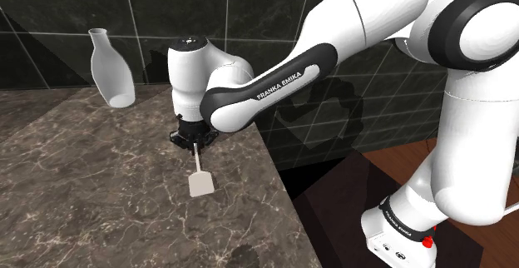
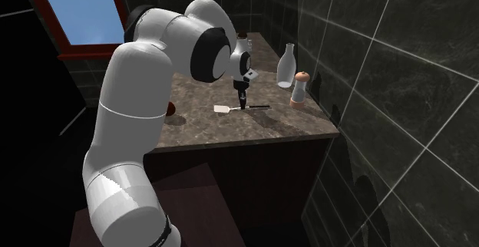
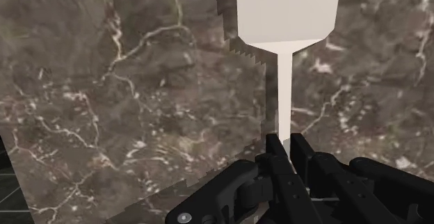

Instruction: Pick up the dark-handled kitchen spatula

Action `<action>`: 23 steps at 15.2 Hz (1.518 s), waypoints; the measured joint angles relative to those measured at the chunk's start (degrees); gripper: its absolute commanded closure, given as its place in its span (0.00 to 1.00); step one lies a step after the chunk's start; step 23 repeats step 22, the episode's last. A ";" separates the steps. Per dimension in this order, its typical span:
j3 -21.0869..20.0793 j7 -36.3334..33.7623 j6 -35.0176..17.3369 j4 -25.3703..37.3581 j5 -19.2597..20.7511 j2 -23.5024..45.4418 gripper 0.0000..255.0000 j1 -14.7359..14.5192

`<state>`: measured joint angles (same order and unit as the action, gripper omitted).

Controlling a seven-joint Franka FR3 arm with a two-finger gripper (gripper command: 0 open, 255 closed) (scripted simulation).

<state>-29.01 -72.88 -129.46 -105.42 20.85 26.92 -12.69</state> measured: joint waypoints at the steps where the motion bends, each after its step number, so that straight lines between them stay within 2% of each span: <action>1: 0.00 0.00 -0.01 0.00 0.00 0.01 1.00 0.00; 8: -0.24 0.27 0.59 0.06 -0.40 -0.61 1.00 0.19; 23: -2.24 3.16 8.42 3.55 -4.30 -5.75 1.00 1.54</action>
